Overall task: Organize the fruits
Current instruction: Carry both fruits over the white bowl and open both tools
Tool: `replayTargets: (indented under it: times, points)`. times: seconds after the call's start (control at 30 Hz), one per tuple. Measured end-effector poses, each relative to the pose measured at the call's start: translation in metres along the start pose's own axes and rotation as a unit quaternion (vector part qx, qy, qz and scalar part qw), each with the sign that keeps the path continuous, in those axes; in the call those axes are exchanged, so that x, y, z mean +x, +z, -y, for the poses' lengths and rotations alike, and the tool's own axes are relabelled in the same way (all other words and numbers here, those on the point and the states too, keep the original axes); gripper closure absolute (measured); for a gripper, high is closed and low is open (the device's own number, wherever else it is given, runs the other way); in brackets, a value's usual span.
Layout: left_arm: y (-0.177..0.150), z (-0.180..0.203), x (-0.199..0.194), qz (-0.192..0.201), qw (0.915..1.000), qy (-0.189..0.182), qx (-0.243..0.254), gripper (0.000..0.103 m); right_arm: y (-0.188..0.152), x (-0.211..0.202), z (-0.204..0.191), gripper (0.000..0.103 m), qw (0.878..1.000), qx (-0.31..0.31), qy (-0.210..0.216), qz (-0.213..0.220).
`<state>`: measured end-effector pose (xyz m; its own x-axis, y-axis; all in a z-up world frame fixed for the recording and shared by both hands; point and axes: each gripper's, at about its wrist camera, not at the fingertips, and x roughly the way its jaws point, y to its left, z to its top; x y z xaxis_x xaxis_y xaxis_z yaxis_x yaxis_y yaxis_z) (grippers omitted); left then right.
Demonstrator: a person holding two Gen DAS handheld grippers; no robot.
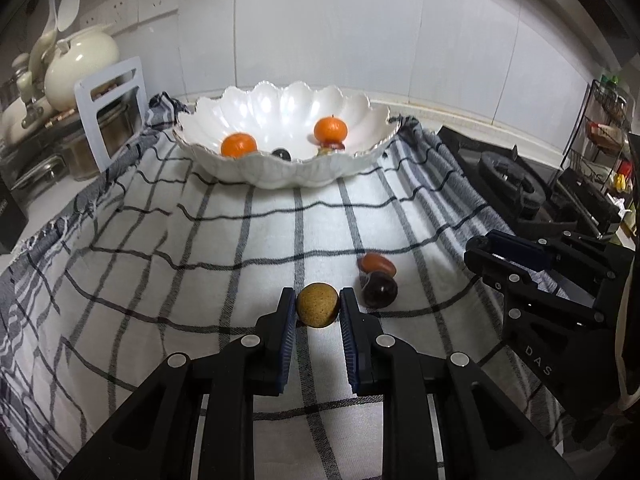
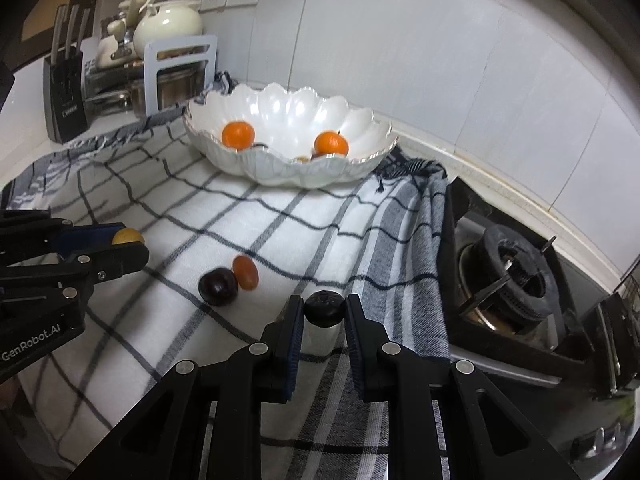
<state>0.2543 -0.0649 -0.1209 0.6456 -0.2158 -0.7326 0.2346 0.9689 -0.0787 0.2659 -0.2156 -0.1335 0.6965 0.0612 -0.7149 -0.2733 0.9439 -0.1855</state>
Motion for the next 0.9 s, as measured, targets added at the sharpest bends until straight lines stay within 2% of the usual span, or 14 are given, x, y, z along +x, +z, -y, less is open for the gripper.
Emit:
replayTargets:
  times: [0.43,0.9]
  points:
    - [0.019,-0.003,-0.037,0.055,0.9985,0.002,0.002,0.080,0.022,-0.036,0.003,0.081,0.998,0.021,-0.009,0.060]
    - [0.056,-0.007,-0.062,0.127,0.9917,0.007,0.013,0.080,0.055,-0.056,0.005,0.081,0.991,0.035,-0.004,0.127]
